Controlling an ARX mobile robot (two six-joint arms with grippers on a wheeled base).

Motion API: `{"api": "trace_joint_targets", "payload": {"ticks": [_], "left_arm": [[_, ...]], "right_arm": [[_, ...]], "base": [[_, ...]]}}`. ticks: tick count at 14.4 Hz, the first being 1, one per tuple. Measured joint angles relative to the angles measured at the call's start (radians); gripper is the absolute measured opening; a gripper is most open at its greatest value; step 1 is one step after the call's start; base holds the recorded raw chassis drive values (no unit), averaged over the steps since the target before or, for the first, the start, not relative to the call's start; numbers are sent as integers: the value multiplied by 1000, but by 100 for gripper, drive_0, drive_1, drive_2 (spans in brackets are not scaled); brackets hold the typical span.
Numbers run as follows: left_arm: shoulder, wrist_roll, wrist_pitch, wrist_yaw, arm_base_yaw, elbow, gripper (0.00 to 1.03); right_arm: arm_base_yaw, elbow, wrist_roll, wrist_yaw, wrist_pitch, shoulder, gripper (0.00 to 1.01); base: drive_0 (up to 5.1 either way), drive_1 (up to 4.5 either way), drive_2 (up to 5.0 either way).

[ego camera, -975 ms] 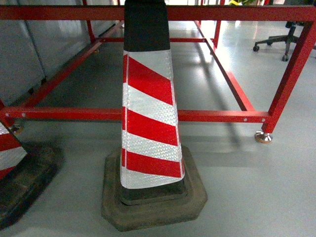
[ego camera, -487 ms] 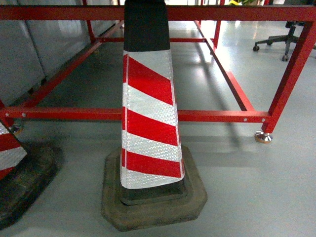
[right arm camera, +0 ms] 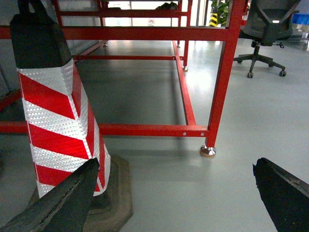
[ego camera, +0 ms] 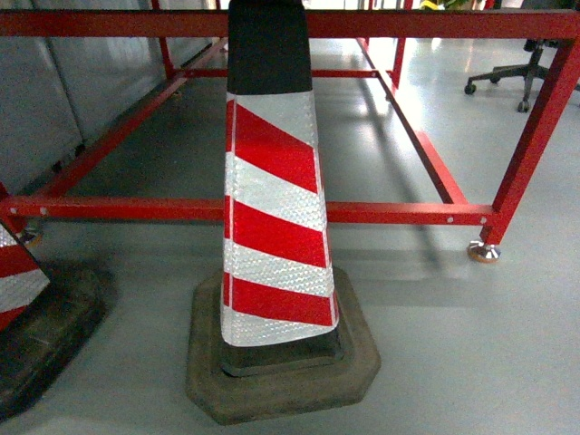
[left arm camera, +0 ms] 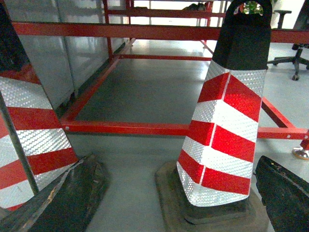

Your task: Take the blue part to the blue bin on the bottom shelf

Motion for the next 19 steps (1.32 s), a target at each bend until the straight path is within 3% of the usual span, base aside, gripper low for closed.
{"api": "trace_joint_targets", "payload": {"ticks": [19], "left_arm": [[0,0,-1,2,0,0,98]], "right_arm": [[0,0,0,0,-1,0,98]], "base": [[0,0,0]]}}
